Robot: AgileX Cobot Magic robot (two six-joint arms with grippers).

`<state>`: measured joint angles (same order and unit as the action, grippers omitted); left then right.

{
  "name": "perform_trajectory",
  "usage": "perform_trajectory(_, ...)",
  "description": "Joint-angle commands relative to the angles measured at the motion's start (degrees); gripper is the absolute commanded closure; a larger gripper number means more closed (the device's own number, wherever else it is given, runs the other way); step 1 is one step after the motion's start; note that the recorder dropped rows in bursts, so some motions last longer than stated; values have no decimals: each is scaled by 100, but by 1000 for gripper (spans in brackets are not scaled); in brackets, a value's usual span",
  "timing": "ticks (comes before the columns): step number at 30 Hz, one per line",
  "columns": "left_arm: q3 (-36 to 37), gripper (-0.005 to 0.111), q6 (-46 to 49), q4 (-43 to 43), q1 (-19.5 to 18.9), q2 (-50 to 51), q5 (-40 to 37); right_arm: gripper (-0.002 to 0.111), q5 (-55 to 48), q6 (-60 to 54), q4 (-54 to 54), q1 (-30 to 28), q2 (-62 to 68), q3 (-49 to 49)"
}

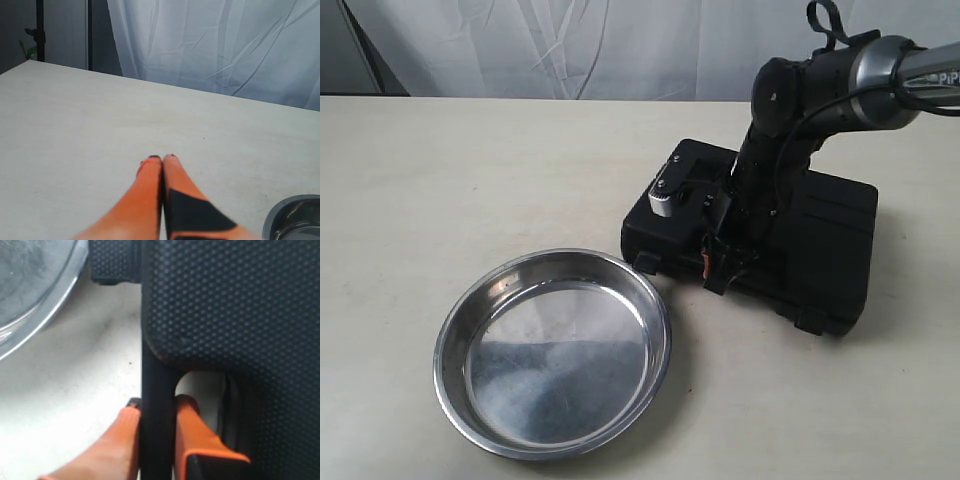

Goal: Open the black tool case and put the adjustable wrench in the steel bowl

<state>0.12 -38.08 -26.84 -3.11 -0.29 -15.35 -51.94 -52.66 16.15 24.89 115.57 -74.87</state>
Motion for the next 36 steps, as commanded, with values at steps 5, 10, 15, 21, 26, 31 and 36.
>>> perform_trajectory(5,-12,106,-25,-26,37,29,48,109,0,-5,51,-20,89,-14)
perform_trajectory(10,-12,106,-25,-26,37,29,48,91,-38,-5,51,-20,89,-14)
perform_trajectory(15,-12,106,-25,-26,37,29,48,73,-52,-5,-22,-20,89,-14)
perform_trajectory(21,-12,106,-25,-26,37,29,48,87,-18,-5,-45,-20,98,-14)
perform_trajectory(26,-12,106,-25,-26,37,29,48,79,14,-5,-140,-20,98,-14)
perform_trajectory(31,-12,106,-25,-26,37,29,48,69,263,43,-297,-20,98,-14)
perform_trajectory(36,-12,106,-25,-26,37,29,48,69,309,43,-320,-20,137,-14)
